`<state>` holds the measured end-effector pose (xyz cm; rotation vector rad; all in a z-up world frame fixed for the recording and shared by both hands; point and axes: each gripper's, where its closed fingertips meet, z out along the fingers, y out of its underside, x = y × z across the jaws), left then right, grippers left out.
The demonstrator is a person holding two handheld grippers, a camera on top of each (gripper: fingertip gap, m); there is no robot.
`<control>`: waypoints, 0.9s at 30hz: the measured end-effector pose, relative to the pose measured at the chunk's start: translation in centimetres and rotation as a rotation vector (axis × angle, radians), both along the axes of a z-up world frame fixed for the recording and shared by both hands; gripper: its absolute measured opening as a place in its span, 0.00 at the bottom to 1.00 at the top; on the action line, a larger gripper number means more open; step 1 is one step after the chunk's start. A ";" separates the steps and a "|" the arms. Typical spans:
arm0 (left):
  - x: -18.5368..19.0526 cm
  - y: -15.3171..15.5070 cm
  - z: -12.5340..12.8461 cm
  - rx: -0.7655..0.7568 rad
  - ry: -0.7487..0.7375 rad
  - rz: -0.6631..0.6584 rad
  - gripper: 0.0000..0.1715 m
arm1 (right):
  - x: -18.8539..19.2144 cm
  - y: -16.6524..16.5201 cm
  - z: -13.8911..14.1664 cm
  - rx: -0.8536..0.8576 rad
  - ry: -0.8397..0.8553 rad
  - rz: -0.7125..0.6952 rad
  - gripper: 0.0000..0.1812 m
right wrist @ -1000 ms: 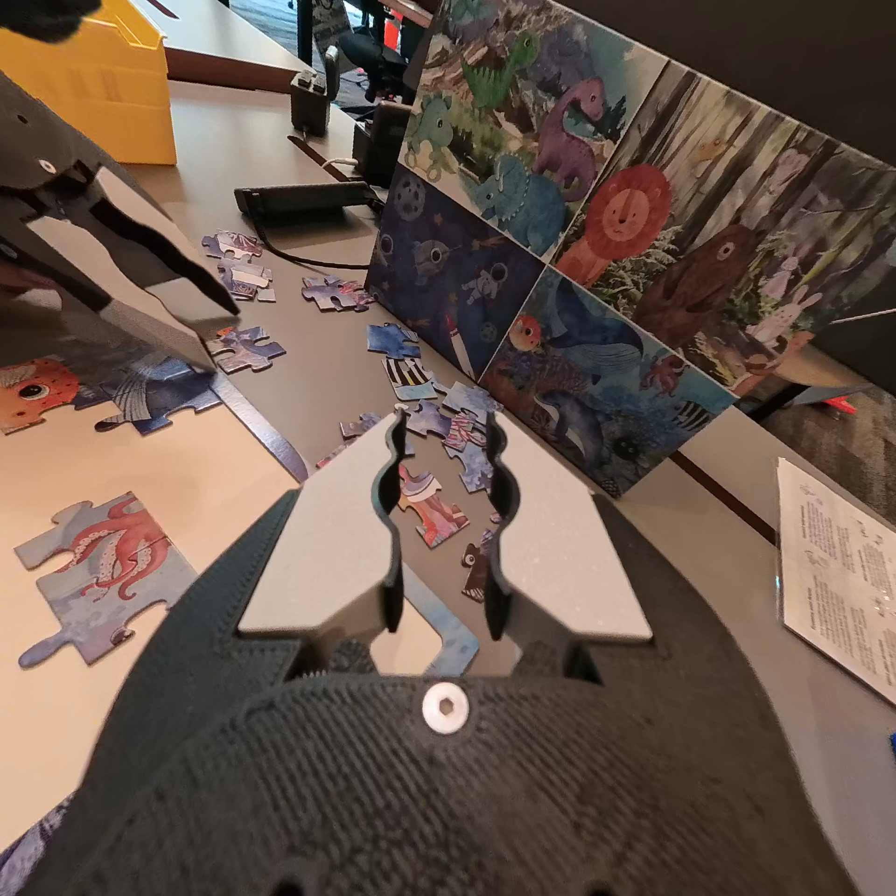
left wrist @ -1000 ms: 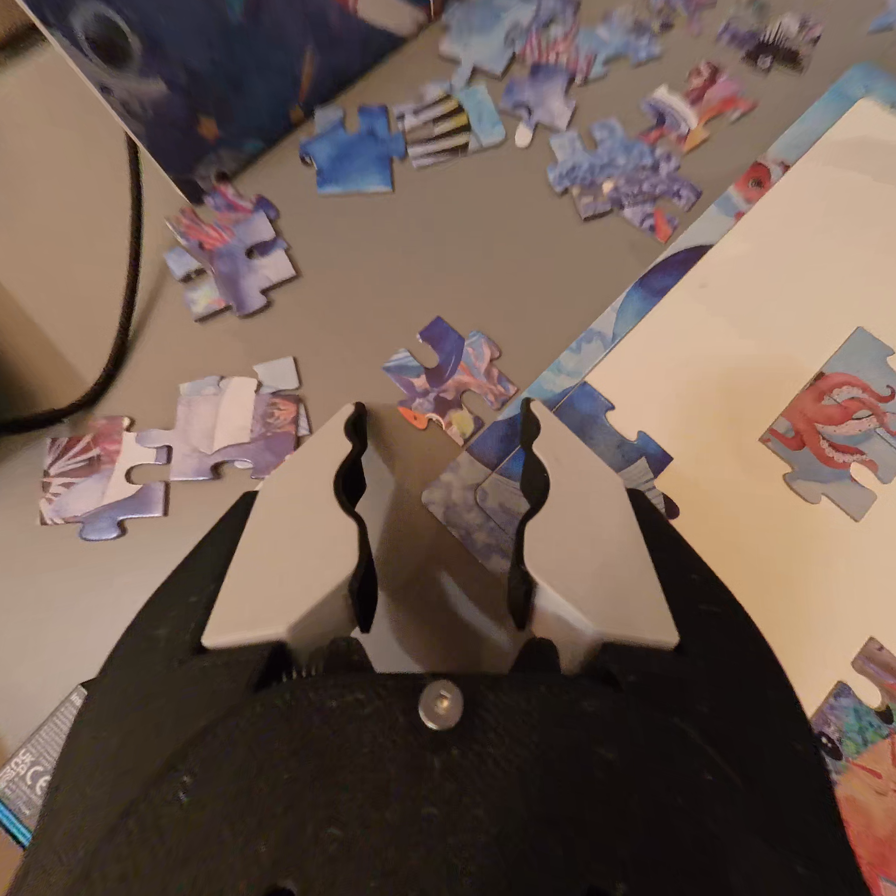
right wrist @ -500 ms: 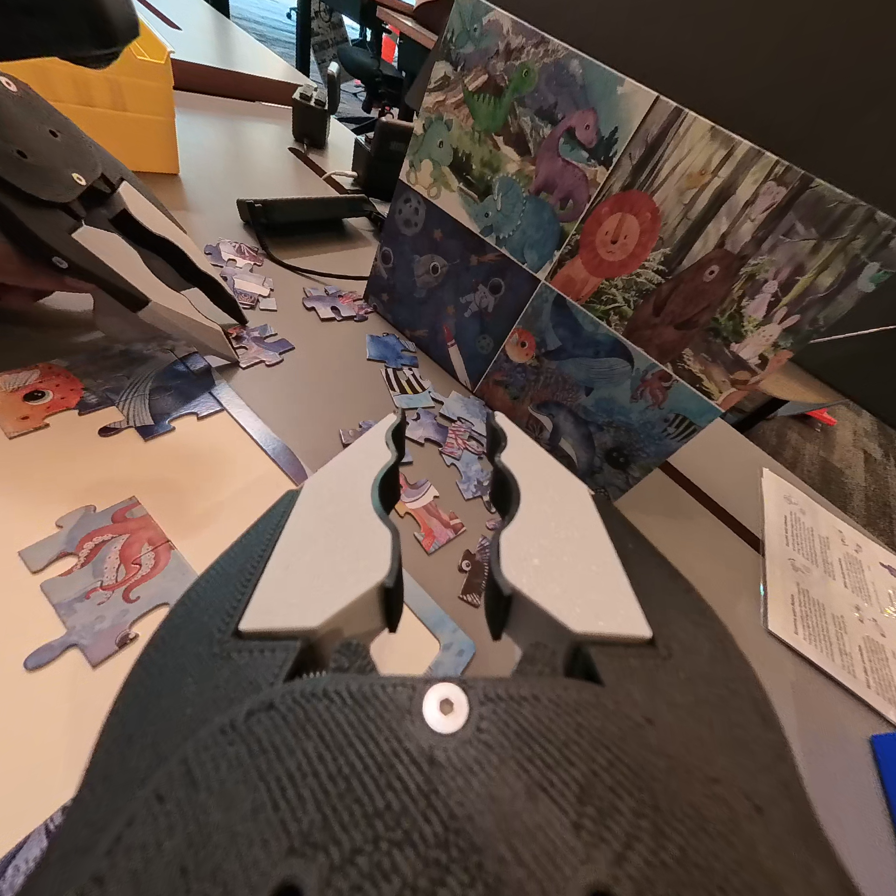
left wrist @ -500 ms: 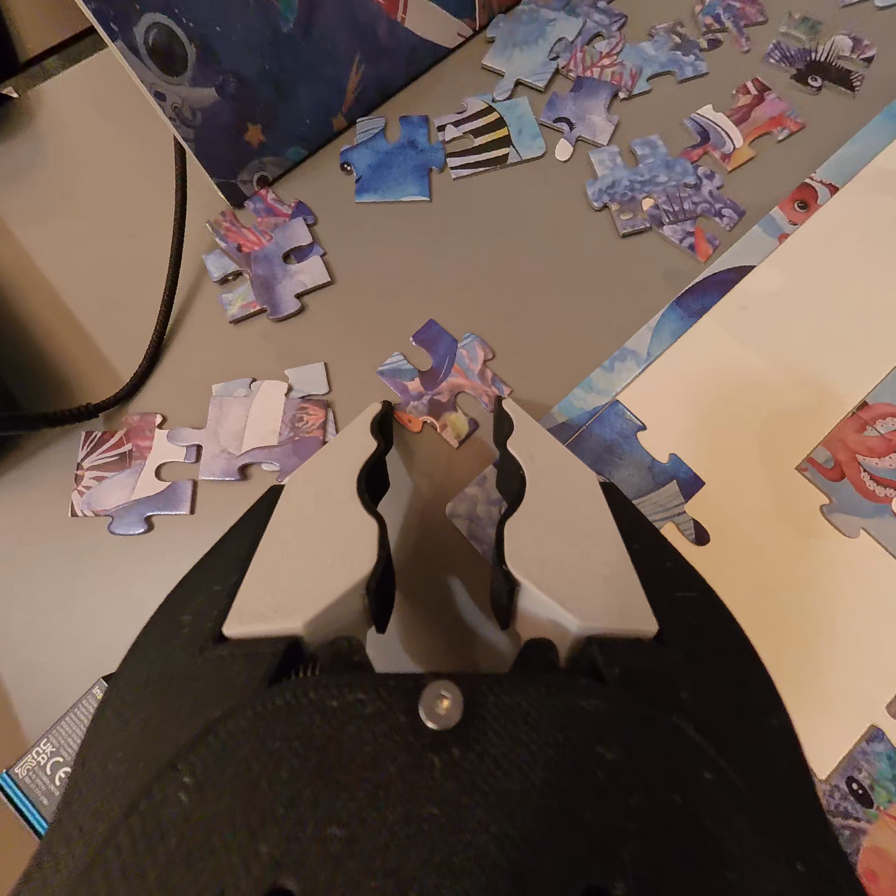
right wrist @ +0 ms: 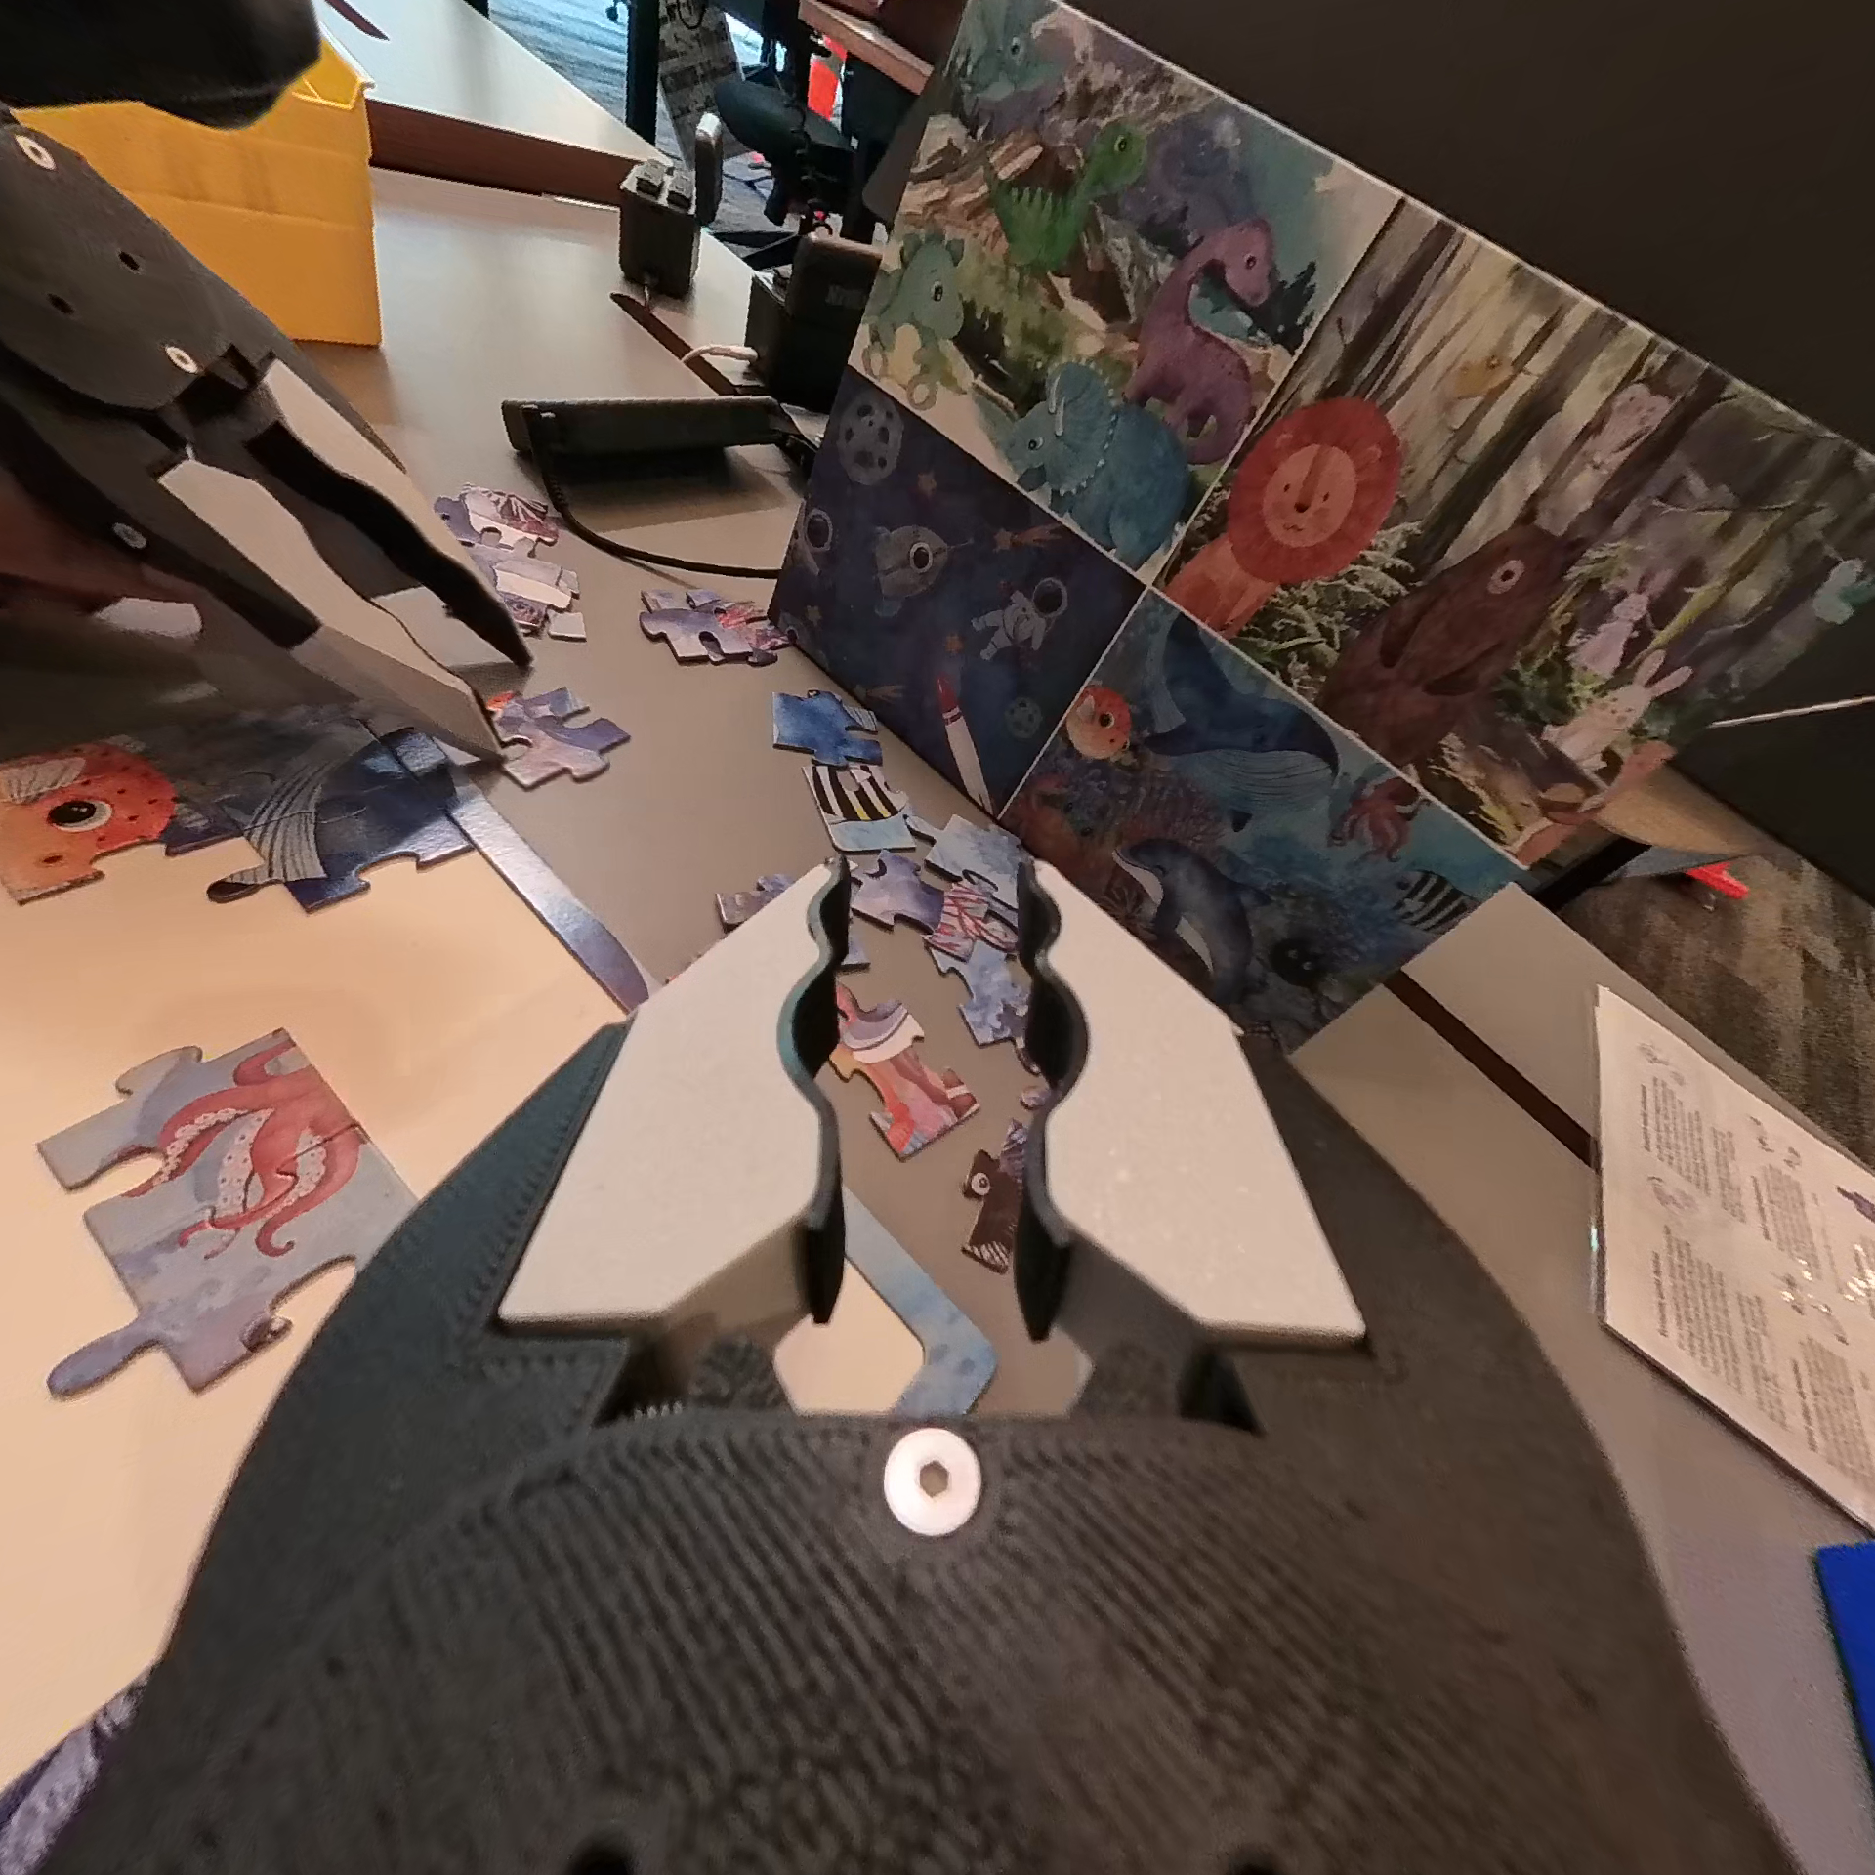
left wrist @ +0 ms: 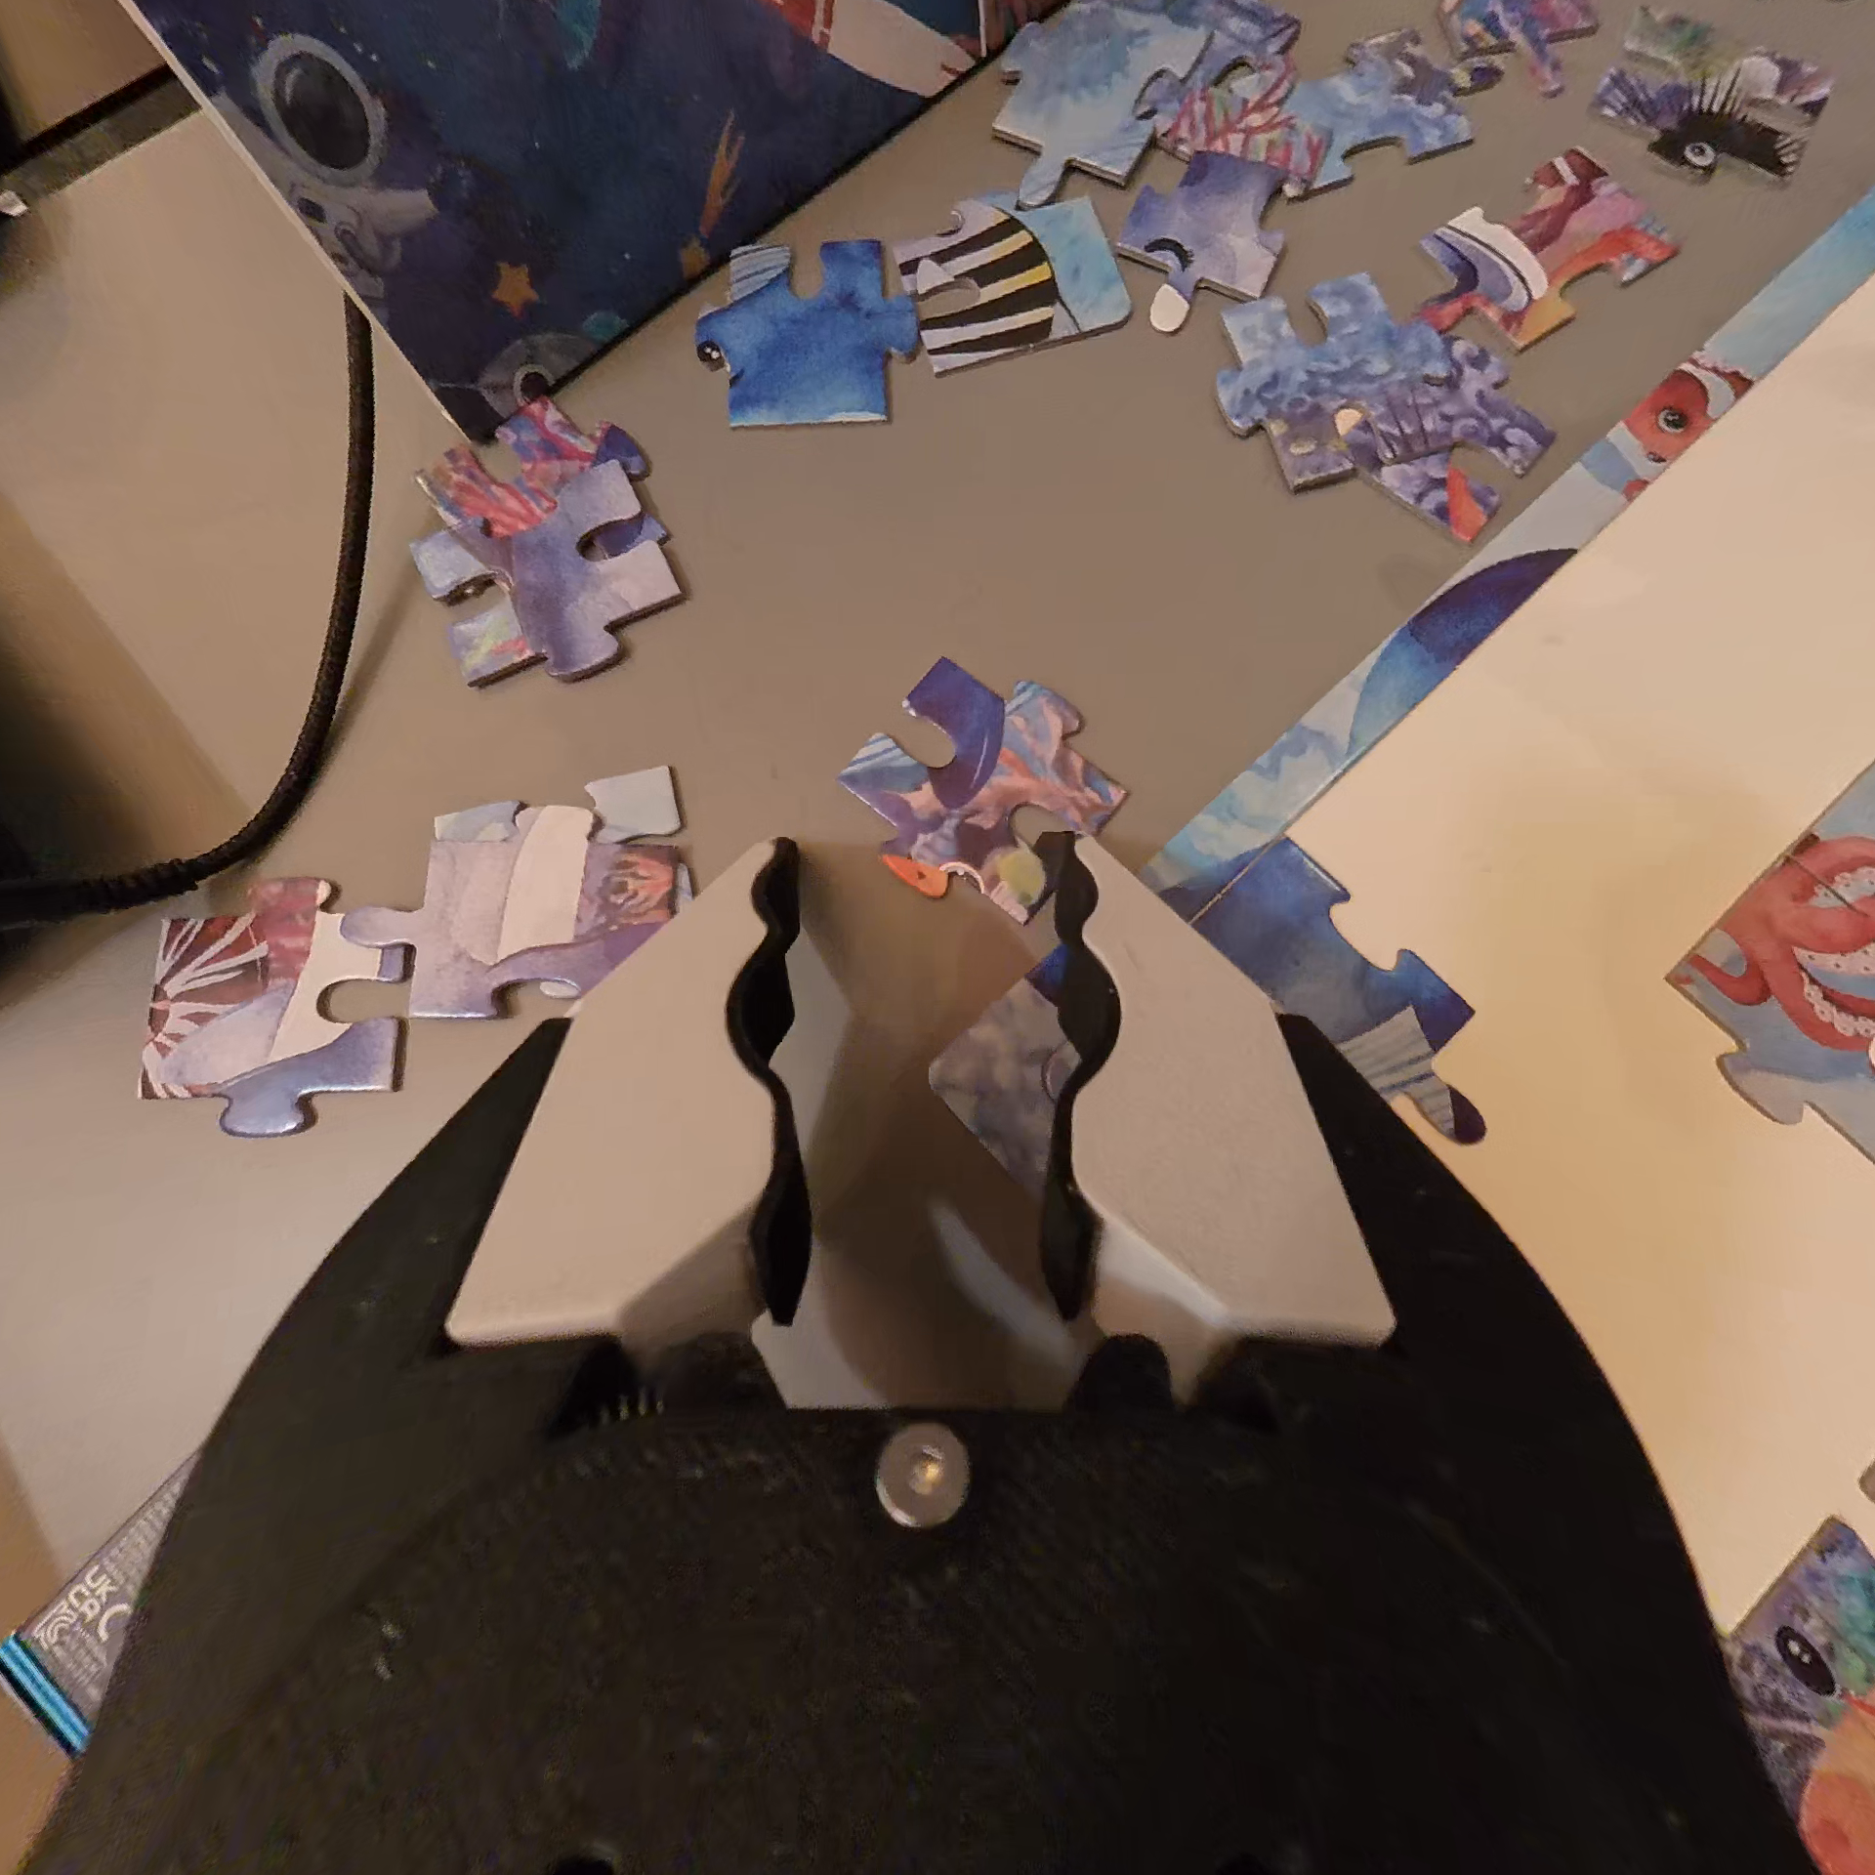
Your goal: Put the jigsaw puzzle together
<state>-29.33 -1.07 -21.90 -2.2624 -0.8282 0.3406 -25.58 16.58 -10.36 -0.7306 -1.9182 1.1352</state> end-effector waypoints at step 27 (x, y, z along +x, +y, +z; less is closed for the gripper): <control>-1.5 -2.3 6.2 0.189 0.205 0.042 0.05 | 0.0 -7.2 -2.1 -0.057 -0.088 0.213 0.26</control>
